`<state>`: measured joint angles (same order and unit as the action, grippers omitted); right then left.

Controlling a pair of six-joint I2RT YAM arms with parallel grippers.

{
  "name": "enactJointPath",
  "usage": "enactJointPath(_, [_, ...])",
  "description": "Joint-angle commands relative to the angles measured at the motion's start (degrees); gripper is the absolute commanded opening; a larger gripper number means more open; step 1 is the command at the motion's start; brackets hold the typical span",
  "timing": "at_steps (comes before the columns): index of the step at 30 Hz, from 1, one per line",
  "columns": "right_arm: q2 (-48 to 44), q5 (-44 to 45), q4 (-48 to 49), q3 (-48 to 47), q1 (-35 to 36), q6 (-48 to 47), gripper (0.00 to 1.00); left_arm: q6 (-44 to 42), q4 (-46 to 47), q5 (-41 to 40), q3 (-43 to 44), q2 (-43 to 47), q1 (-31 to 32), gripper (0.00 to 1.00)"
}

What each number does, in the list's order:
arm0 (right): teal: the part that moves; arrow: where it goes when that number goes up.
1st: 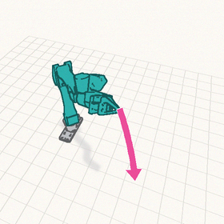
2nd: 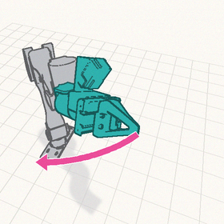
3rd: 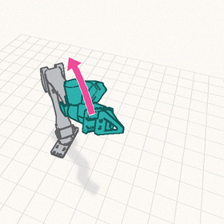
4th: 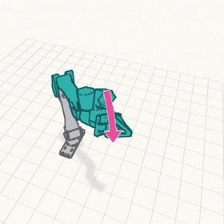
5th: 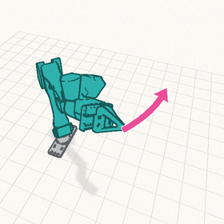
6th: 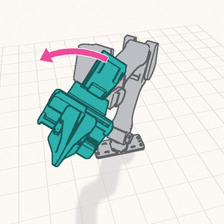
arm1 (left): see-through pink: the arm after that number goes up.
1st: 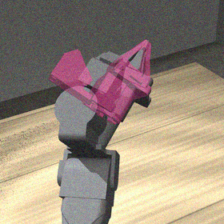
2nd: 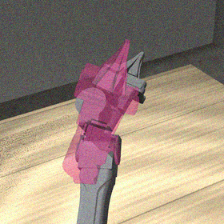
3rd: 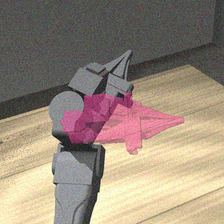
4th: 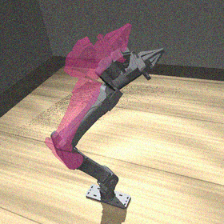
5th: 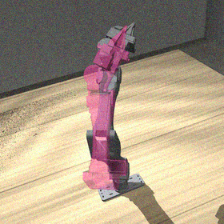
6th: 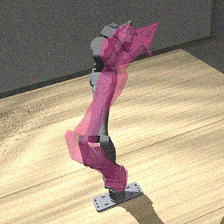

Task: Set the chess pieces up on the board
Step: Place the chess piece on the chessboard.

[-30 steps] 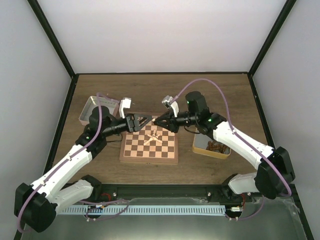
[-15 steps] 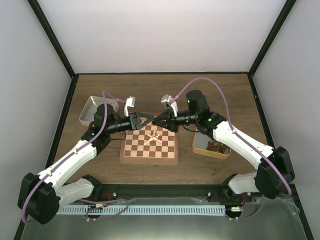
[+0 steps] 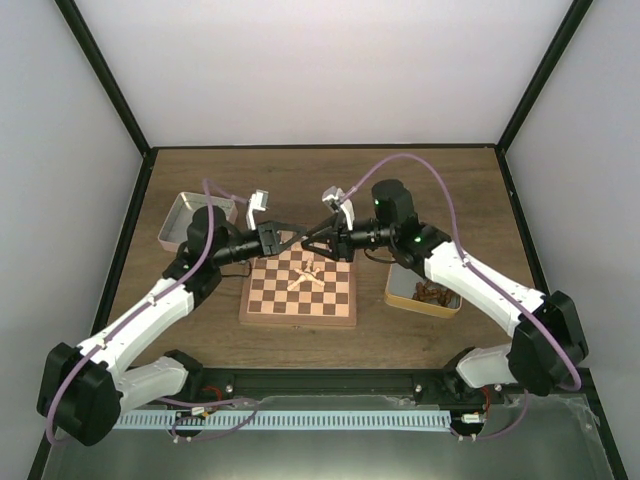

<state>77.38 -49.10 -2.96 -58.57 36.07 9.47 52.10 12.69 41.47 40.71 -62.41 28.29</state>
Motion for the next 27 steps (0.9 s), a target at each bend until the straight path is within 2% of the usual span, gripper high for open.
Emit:
enactJointPath(1, [-2.1,2.3,9.9,1.2,-0.2,12.9,0.45,1.1,3.7,0.6,-0.1,1.4,0.4,0.04])
enactJointPath(3, [-3.2,1.7,18.6,5.6,-0.1,22.8,0.52,2.5,5.5,-0.9,0.0,1.9,0.4,0.04])
enactJointPath(8, [-4.9,5.9,46.0,17.5,1.3,47.9,0.54,7.8,11.0,-3.3,0.0,2.3,0.5,0.04])
enactJointPath(12, [-3.1,9.5,57.8,19.8,2.4,57.5,0.51,11.9,14.1,-4.6,-0.6,2.4,0.4,0.04])
enactJointPath(14, [-2.6,10.6,60.3,19.3,3.2,58.4,0.51,12.9,14.5,-5.2,-0.9,2.5,0.4,0.04])
enactJointPath(21, [-2.3,16.6,59.9,18.9,3.9,62.9,0.49,18.0,18.9,-6.7,-2.3,2.7,0.4,0.04])
enactJointPath(27, [-0.4,16.7,61.1,18.2,3.9,65.4,0.43,19.0,19.9,-6.8,-2.7,2.3,0.4,0.04])
